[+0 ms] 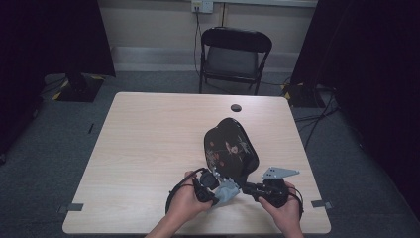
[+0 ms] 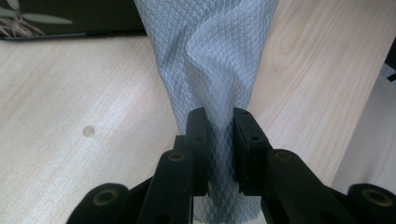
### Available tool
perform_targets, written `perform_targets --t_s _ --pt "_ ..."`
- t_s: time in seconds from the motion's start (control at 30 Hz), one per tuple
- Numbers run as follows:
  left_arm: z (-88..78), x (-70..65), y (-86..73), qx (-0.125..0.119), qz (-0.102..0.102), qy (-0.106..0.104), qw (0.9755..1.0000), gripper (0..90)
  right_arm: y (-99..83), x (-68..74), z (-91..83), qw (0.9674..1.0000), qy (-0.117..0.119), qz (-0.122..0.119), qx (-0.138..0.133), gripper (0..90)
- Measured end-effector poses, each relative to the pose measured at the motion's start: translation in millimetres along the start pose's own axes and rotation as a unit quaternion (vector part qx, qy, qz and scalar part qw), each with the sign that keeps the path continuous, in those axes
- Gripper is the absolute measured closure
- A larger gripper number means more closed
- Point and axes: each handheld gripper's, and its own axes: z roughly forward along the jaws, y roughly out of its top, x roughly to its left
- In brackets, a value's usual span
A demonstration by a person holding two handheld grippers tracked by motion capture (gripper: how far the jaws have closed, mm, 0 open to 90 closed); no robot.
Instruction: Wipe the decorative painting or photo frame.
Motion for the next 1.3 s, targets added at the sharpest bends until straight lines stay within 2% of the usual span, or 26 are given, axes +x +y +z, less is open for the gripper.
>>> perform_targets --t_s 0.3,0.43,0.57,0.67,0.9,1.03,1.17,1.3 --pt "2.0 2.3 -4.0 0.013 -0.002 0.006 0.9999 78.3 -0.1 -0.7 -1.3 1.0 0.001 0.001 -0.001 78.4" --pt "-2.8 3.3 -4.2 0.004 -0.004 0.005 1.0 78.3 -0.6 -1.7 -2.1 1.0 0.003 0.003 -0.003 77.8" --pt "-15.4 1.2 -1.0 -0.01 0.001 0.0 0.9999 78.3 -1.6 -2.2 -2.8 1.0 0.007 0.004 -0.003 77.7" --pt "-30.9 -0.5 4.1 -0.025 0.005 0.004 0.9997 78.3 -1.9 -2.5 -3.3 1.0 0.008 0.003 -0.004 78.7" --pt "-68.6 -6.0 17.6 -0.065 0.017 0.014 0.9977 78.3 -1.8 -1.9 -3.3 1.0 0.008 0.002 -0.006 78.9" --pt "-88.7 -12.1 27.8 -0.084 0.031 0.015 0.9959 78.3 -1.6 -1.6 -3.0 1.0 0.007 0.003 -0.005 78.9" --pt "-100.3 -17.3 36.3 -0.098 0.04 0.019 0.9942 78.2 -1.5 -1.6 -3.0 1.0 0.008 0.002 -0.004 78.8" --pt "-105.0 -21.5 42.3 -0.099 0.048 0.02 0.9937 78.2 -2.0 -2.3 -3.4 1.0 0.009 0.0 0.0 77.8"
